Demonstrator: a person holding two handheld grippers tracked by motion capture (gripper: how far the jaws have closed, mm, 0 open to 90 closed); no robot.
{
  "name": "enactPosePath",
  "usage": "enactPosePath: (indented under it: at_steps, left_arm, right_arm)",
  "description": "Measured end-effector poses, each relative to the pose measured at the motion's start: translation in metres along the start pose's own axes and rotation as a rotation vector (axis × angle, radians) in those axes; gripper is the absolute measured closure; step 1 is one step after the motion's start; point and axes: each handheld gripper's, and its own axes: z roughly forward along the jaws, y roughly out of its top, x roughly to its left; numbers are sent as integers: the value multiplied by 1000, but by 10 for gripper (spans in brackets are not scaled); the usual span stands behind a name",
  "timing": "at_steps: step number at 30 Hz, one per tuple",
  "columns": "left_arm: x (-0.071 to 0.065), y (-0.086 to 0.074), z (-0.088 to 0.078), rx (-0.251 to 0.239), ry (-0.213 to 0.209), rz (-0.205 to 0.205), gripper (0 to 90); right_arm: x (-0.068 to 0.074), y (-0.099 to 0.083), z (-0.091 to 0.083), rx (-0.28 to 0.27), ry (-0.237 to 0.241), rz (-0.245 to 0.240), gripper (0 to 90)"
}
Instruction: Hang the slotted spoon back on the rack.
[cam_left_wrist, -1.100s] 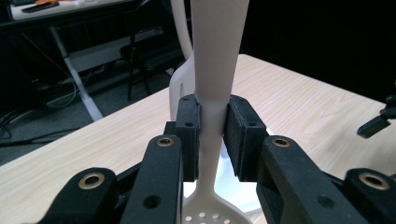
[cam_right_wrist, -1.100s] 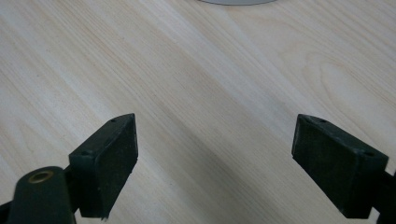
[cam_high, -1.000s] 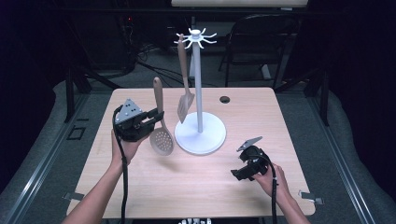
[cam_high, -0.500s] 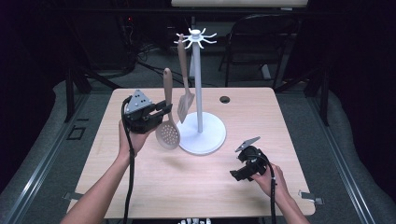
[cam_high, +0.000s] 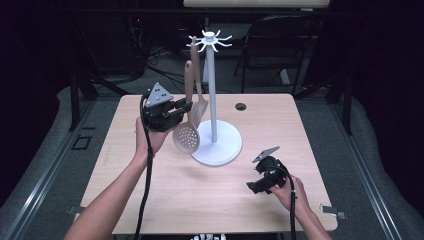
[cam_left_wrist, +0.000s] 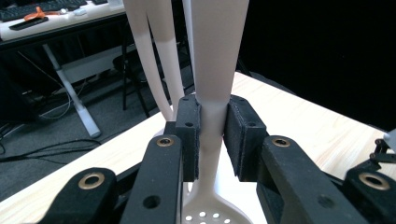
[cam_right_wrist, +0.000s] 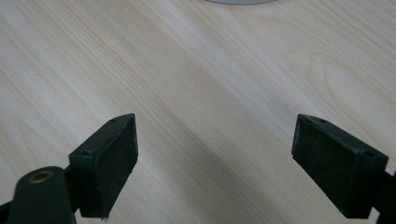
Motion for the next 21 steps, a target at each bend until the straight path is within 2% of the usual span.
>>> enactPosePath:
  at_steps: [6,16,21]
  left_arm:
    - [-3,12,5,1,10,-29,761]
    - [-4,24,14,17,41,-46,760]
    - [-3,27,20,40,46,-56,760]
  right_arm:
    - [0,0,-1,10,-7,-9,139]
    - [0,0,0,-1,3,-2,139]
    - [0,0,-1,3,4,-2,139]
